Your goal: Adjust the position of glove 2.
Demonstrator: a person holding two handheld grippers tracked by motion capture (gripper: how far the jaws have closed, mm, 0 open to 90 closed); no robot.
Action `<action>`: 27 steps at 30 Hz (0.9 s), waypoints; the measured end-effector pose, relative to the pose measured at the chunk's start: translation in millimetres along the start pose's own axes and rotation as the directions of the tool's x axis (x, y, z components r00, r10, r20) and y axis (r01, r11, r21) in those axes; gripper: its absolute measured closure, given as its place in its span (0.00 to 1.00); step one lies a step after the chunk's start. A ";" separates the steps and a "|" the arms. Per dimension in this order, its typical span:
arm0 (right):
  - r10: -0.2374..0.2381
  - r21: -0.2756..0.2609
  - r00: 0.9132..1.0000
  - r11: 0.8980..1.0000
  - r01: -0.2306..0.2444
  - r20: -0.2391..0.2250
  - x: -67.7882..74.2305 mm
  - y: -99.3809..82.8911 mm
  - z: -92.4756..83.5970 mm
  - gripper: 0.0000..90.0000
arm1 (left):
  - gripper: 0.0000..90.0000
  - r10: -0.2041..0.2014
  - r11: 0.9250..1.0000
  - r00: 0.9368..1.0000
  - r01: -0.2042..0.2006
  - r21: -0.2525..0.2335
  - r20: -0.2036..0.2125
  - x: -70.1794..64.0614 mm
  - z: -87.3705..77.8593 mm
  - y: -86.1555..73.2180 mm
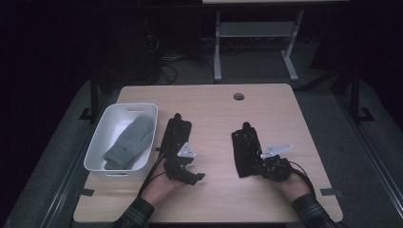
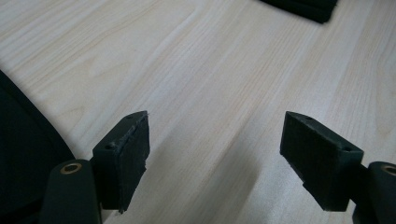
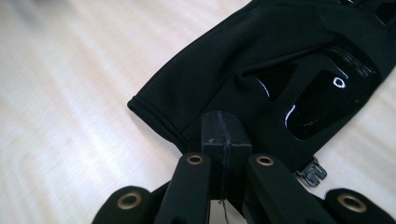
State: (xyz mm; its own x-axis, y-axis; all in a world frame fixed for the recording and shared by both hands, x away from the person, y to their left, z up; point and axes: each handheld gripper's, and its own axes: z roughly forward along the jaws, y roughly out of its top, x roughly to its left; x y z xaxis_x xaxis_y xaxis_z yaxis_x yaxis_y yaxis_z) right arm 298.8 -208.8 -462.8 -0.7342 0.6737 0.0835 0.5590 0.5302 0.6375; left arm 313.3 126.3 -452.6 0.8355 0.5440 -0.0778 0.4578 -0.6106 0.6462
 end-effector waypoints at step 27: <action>0.056 -0.086 0.997 0.995 -0.051 0.058 -11.4 -23.3 -25.3 0.46 | 1.00 -0.158 0.987 0.951 0.141 -0.081 -0.266 48.3 -5.4 42.5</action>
State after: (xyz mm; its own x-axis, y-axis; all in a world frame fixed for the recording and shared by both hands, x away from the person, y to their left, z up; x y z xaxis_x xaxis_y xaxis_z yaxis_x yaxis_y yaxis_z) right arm 284.3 -241.9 -459.2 -0.6783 0.7310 0.0744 0.5604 0.4492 0.6958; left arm 371.5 129.7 -424.8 0.6416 0.7666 0.0261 0.5444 -0.4791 0.6885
